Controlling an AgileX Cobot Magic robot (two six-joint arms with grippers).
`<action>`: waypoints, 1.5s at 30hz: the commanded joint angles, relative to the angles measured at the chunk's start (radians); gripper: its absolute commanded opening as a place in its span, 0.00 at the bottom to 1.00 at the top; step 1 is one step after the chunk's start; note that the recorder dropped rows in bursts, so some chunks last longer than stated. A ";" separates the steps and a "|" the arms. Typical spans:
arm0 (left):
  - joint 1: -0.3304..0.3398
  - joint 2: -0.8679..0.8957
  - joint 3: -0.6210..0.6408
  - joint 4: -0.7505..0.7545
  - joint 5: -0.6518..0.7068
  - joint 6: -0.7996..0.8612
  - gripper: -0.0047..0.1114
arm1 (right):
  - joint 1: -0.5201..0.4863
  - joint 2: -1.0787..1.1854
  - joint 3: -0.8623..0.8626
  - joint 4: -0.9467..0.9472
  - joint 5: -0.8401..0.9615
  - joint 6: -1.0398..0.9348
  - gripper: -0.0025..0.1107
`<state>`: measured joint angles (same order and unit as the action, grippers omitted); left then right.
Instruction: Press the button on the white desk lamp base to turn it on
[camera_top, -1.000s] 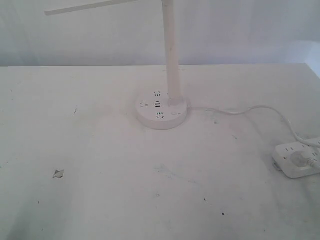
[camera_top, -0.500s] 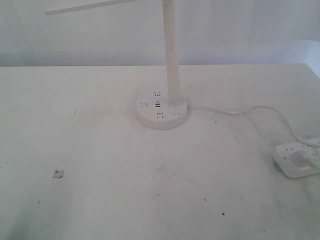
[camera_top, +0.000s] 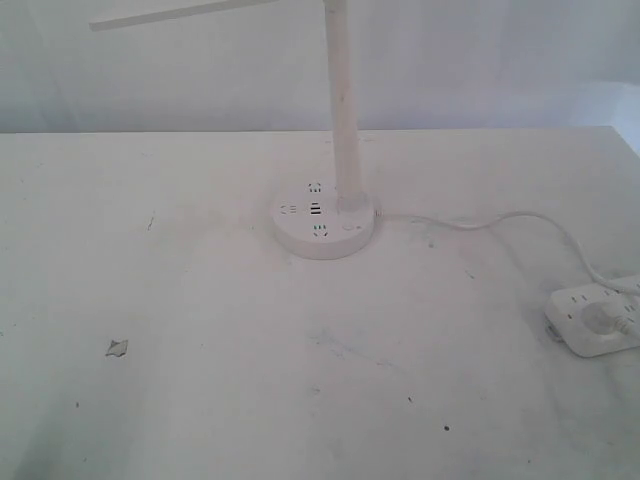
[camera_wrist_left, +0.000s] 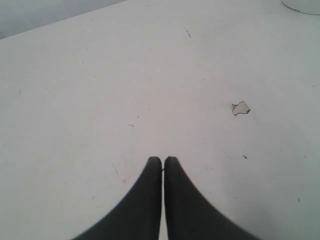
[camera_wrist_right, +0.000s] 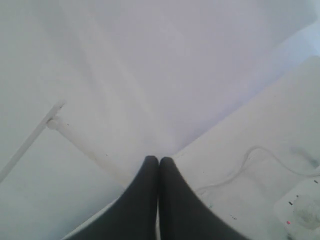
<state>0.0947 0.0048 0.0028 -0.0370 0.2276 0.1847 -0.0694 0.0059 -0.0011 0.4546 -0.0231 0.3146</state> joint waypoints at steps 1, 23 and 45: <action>0.002 -0.005 -0.003 -0.006 -0.003 -0.001 0.05 | 0.002 -0.006 0.001 0.001 -0.015 0.005 0.02; 0.002 -0.005 -0.003 -0.006 -0.003 -0.001 0.05 | 0.000 0.300 -0.323 -1.824 -0.610 0.897 0.02; 0.002 -0.005 -0.003 -0.006 -0.003 -0.001 0.05 | 0.201 1.039 -0.433 -1.816 -0.438 0.954 0.02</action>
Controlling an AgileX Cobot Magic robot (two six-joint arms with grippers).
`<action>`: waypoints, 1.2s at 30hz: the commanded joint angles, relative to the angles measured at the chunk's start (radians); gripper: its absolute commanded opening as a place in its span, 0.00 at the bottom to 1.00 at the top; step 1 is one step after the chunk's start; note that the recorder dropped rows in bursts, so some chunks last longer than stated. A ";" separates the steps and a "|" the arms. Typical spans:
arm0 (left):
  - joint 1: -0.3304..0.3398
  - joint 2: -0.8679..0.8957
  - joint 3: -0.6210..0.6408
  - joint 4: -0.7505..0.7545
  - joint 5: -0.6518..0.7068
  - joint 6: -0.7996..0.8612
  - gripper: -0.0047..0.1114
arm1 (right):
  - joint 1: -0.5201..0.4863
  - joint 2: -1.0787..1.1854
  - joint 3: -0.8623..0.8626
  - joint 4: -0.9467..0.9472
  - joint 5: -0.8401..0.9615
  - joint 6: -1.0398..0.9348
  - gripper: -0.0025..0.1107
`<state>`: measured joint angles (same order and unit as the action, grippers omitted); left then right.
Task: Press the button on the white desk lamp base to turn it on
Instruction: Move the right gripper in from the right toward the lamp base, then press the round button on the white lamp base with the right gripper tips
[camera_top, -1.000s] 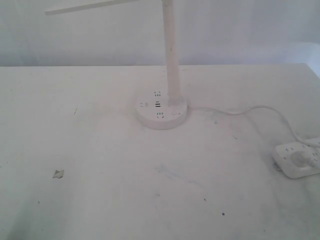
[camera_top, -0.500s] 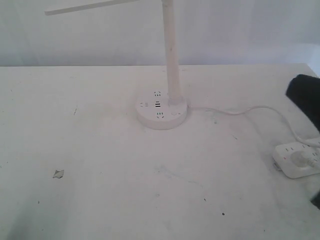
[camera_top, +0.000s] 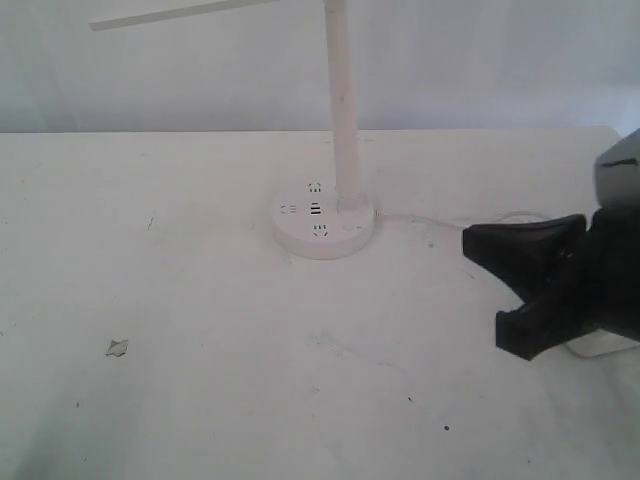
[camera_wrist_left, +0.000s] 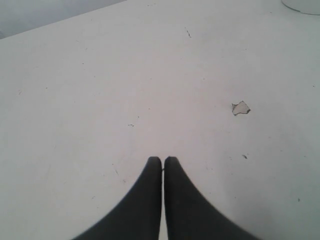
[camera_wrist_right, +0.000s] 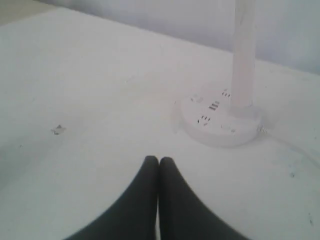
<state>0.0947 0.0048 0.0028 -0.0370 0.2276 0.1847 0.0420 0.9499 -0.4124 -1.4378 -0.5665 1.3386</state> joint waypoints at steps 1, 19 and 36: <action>0.002 -0.005 -0.003 -0.006 -0.003 -0.001 0.05 | 0.110 0.119 -0.029 0.113 0.122 -0.109 0.02; 0.002 -0.005 -0.003 -0.006 -0.003 -0.001 0.05 | 0.269 0.753 -0.367 0.772 0.144 -0.653 0.02; 0.002 -0.005 -0.003 -0.006 -0.003 -0.001 0.05 | 0.269 1.024 -0.670 0.868 0.295 -0.653 0.02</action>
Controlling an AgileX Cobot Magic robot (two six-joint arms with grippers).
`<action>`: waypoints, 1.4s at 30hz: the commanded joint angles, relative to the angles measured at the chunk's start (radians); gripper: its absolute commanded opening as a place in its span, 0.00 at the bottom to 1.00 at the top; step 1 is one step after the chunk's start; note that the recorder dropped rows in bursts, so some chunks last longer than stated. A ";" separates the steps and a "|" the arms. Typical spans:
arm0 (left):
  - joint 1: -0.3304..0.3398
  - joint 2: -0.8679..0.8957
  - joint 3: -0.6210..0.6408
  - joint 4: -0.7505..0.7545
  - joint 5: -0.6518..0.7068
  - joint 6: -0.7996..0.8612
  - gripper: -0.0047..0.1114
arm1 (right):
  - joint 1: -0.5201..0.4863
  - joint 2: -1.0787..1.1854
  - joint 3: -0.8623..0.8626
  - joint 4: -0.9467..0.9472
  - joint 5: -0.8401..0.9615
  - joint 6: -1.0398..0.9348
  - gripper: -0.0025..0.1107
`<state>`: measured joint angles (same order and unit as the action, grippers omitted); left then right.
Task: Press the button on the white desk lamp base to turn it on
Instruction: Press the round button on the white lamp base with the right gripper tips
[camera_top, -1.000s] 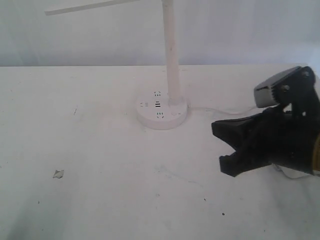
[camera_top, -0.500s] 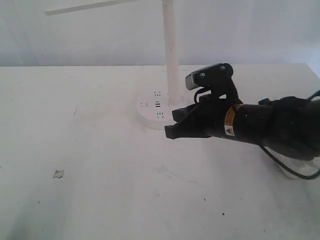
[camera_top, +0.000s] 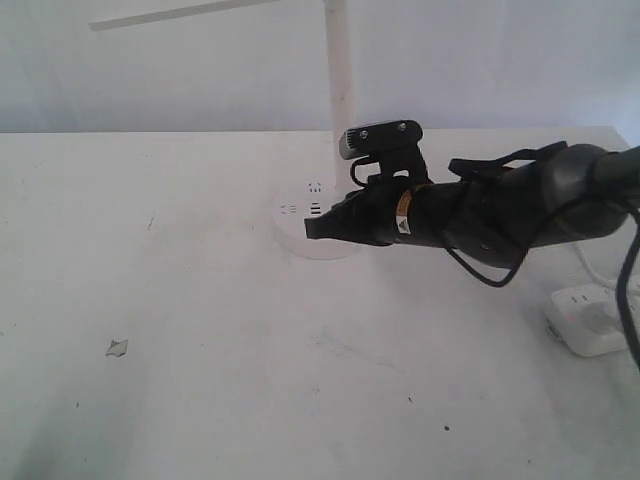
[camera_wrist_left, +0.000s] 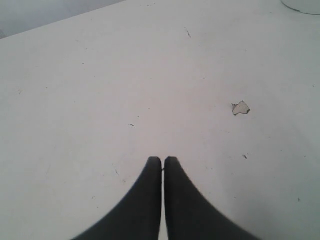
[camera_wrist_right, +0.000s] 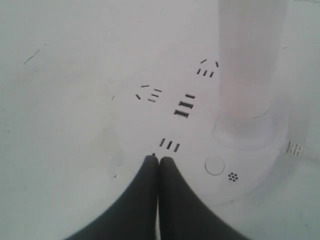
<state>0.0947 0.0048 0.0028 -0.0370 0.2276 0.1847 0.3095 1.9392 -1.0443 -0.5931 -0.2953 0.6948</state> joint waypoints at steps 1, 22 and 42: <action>0.002 -0.005 -0.003 -0.006 -0.003 -0.001 0.05 | -0.001 0.047 -0.049 0.023 0.032 -0.009 0.02; 0.002 -0.005 -0.003 -0.006 -0.003 -0.001 0.05 | -0.011 0.173 -0.191 0.024 0.138 -0.011 0.02; 0.002 -0.005 -0.003 -0.006 -0.003 -0.001 0.05 | -0.030 0.140 -0.188 0.019 0.148 -0.019 0.02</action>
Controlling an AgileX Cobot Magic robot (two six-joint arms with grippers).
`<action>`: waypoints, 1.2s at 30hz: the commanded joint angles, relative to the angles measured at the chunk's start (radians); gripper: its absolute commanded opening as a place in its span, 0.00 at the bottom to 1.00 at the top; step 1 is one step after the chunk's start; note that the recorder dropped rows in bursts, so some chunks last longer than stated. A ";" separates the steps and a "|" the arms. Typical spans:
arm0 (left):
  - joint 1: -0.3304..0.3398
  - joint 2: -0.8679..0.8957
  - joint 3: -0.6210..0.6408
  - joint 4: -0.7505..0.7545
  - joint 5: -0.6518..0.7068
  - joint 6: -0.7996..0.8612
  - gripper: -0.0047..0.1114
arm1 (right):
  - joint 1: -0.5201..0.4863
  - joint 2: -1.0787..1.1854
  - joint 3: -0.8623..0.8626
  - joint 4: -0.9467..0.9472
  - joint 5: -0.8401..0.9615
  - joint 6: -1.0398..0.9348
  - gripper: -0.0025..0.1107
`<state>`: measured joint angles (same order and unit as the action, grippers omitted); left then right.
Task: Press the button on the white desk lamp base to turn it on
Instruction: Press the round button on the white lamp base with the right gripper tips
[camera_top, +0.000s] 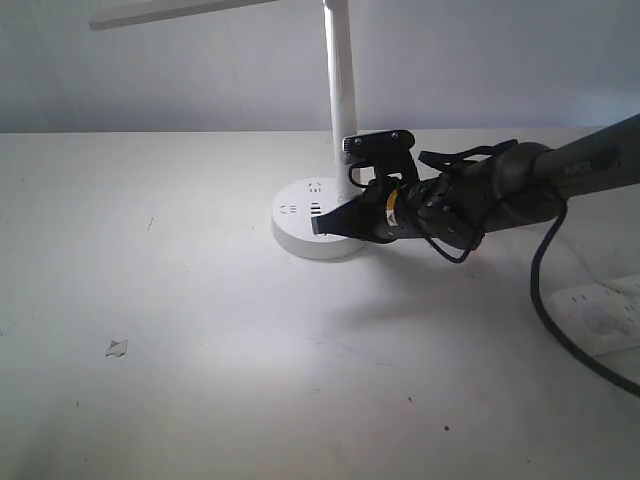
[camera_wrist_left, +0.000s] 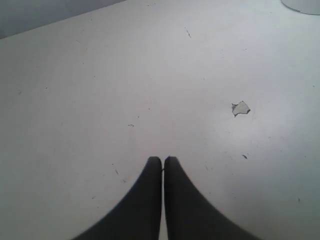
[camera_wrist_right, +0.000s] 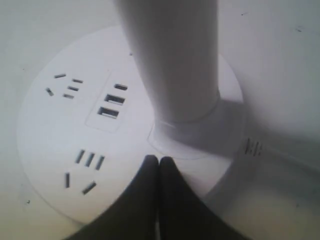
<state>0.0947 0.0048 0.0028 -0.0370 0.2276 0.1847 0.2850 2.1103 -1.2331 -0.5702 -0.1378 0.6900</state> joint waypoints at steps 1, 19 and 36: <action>0.002 -0.005 -0.003 -0.006 -0.003 -0.001 0.05 | -0.005 -0.041 0.002 -0.006 -0.011 -0.017 0.02; 0.002 -0.005 -0.003 -0.006 -0.003 -0.001 0.05 | -0.005 -0.222 0.166 0.001 -0.124 -0.052 0.02; 0.002 -0.005 -0.003 -0.006 -0.003 -0.001 0.05 | -0.005 -0.058 0.148 0.080 -0.203 -0.059 0.02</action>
<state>0.0947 0.0048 0.0028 -0.0370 0.2276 0.1847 0.2850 2.0374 -1.0744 -0.4952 -0.3205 0.6416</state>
